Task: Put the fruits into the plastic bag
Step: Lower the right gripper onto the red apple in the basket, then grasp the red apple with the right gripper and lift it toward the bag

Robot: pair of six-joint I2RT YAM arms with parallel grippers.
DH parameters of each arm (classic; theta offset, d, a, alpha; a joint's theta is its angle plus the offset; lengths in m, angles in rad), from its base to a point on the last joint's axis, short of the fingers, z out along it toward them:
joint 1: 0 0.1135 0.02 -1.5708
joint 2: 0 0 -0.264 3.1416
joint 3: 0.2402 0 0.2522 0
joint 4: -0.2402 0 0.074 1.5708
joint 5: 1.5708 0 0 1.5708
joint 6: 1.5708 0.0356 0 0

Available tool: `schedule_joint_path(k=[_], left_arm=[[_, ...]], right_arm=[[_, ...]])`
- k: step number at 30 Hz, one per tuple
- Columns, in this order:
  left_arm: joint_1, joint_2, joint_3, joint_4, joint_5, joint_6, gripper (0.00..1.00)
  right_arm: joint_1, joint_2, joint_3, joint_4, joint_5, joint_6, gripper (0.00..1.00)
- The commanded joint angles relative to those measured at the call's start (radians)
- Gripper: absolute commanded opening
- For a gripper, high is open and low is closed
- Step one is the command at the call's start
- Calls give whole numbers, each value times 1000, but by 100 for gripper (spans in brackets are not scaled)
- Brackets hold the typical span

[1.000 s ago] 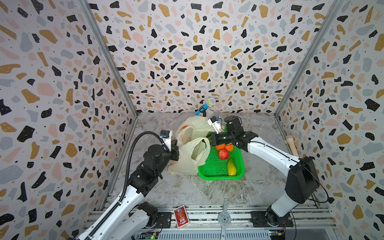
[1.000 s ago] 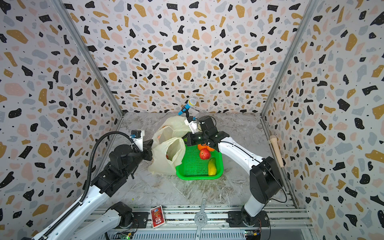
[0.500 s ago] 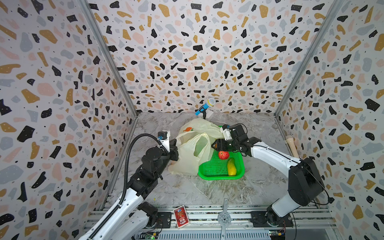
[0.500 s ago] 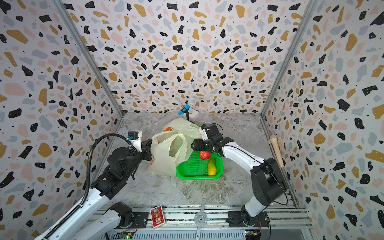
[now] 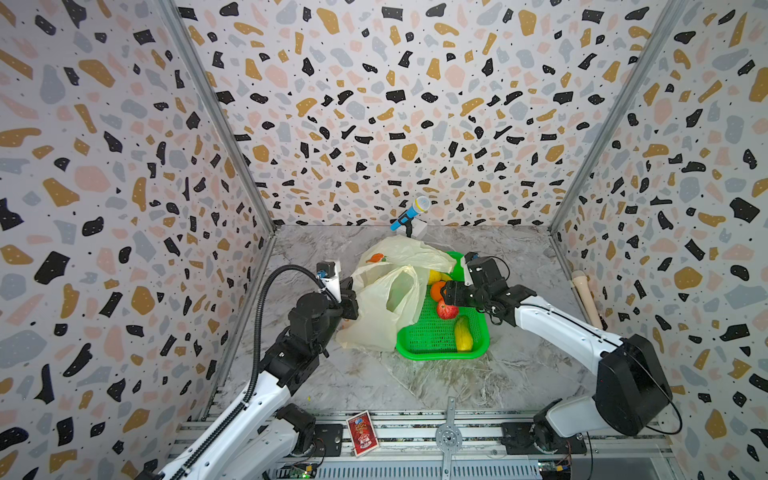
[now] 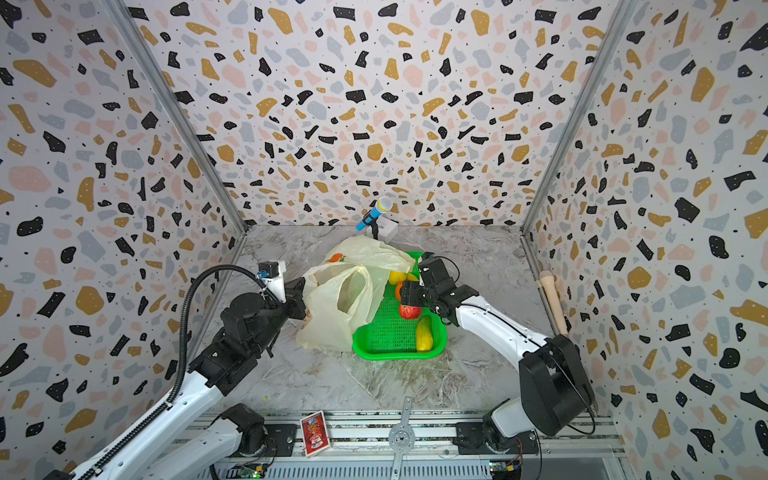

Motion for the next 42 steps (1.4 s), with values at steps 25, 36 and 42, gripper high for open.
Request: schedule_joint_path(k=[25,36,42], left_arm=[[5,-2,-12,55,0,-21,0],[5,-2,-17,60,13,-22,0],[5,-3,-19,64,25,-21,0]], right_arm=[[8,211,16,20,25,-43,82],[13,126,-14,52,13,-58,59],[28,-23,-34,43,-41,-118,59]])
